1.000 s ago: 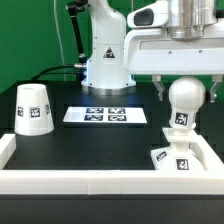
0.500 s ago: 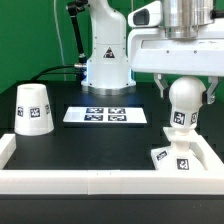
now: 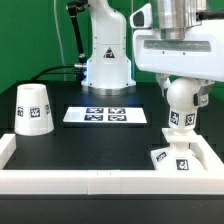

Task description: Assemble lamp

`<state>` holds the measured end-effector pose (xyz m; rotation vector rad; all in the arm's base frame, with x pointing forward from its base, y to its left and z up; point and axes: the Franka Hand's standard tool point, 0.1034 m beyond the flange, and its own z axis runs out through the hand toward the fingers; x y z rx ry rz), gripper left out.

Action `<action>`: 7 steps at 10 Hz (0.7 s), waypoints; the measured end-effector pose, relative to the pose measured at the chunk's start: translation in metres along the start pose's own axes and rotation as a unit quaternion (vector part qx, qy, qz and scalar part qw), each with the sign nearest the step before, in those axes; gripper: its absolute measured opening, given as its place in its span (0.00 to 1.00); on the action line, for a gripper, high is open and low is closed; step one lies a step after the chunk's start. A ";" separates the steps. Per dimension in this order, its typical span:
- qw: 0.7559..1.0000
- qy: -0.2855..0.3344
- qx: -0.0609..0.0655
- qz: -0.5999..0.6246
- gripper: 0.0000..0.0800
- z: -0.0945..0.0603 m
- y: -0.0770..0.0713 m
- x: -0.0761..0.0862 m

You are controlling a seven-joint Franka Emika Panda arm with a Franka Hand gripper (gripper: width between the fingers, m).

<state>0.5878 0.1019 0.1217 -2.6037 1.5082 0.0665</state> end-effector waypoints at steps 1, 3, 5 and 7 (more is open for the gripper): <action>1.000 0.003 0.006 0.028 0.73 0.000 -0.001 0.000; 0.997 -0.001 0.009 0.076 0.73 0.001 -0.003 -0.003; 0.992 -0.007 0.012 0.125 0.73 0.001 -0.005 -0.006; 0.994 -0.007 0.012 0.109 0.84 0.001 -0.005 -0.007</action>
Offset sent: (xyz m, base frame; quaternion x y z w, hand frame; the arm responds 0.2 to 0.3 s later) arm 0.0000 0.0000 0.0000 0.0000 0.0000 0.1938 0.9810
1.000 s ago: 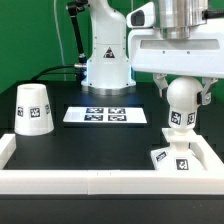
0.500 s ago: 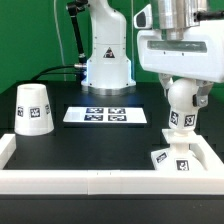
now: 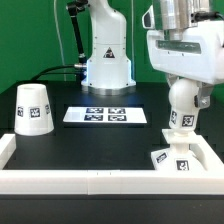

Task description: Assemble lamp

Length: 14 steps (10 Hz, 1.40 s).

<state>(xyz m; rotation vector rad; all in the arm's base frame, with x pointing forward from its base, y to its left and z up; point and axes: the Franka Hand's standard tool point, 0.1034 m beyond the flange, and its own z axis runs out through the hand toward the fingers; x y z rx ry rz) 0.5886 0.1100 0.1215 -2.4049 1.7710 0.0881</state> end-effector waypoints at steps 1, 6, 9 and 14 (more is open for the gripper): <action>1.000 0.000 0.000 -0.023 0.86 0.000 0.000 0.000; 0.968 0.004 -0.003 -0.250 0.87 0.005 0.007 0.001; 0.925 0.010 -0.002 -0.380 0.87 0.006 0.009 0.011; 0.844 0.012 -0.005 -0.537 0.87 0.007 0.009 0.011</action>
Offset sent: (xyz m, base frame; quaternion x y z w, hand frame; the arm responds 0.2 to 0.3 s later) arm -0.0114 -0.0131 -0.0030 -0.0025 0.0426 -0.2317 0.9719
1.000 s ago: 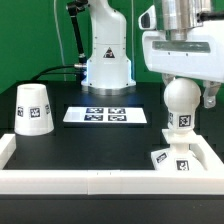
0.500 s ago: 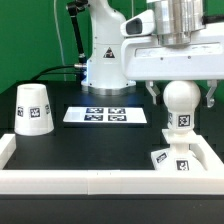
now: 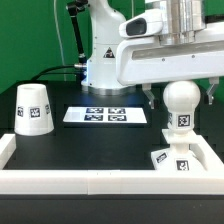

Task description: Assemble lamp

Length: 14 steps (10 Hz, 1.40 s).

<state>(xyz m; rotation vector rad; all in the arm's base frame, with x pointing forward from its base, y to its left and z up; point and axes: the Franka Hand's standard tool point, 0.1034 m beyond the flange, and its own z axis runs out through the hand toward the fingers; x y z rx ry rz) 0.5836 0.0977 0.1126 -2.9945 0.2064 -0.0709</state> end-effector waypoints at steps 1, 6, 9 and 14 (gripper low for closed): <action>1.000 0.000 0.000 -0.022 0.87 0.000 0.000 0.000; 0.954 0.017 -0.021 -0.298 0.87 -0.002 -0.004 0.005; 0.911 0.014 -0.031 -0.410 0.87 -0.004 -0.002 0.007; 0.817 -0.003 -0.045 -0.574 0.87 -0.002 -0.001 0.008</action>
Offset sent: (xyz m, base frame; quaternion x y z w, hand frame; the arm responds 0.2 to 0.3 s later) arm 0.0012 0.0075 0.0074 -0.0390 0.0661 -0.3502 0.9335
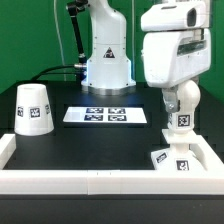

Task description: Assemble lamp

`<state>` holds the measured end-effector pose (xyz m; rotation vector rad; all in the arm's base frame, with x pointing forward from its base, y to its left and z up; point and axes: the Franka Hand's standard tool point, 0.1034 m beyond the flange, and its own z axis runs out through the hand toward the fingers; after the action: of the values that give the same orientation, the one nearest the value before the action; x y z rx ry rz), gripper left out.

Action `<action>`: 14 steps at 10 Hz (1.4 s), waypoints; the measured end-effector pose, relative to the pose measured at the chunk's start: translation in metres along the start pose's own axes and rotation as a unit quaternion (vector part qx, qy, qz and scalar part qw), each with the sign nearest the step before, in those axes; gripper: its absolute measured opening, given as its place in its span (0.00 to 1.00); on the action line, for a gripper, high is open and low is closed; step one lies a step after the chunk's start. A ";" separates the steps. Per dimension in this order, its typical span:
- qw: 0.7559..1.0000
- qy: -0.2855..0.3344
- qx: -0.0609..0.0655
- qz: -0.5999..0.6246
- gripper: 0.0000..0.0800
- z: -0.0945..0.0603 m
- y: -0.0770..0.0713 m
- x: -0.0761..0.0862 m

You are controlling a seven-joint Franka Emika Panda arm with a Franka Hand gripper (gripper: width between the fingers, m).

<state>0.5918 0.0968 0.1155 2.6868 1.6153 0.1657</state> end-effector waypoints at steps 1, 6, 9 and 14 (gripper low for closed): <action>1.000 0.000 -0.001 -0.014 0.87 -0.001 0.001 0.000; 0.999 -0.007 -0.008 -0.050 0.72 -0.002 0.000 0.004; 1.000 -0.006 -0.008 -0.007 0.72 -0.002 0.000 0.004; 0.953 -0.001 -0.013 0.303 0.72 -0.003 0.002 0.004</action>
Offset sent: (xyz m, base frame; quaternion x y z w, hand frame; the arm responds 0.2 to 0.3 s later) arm 0.0040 0.0124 0.0084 -0.0216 -0.0255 0.0254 0.9991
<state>0.5953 0.0988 0.1189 3.0588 0.7250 0.1772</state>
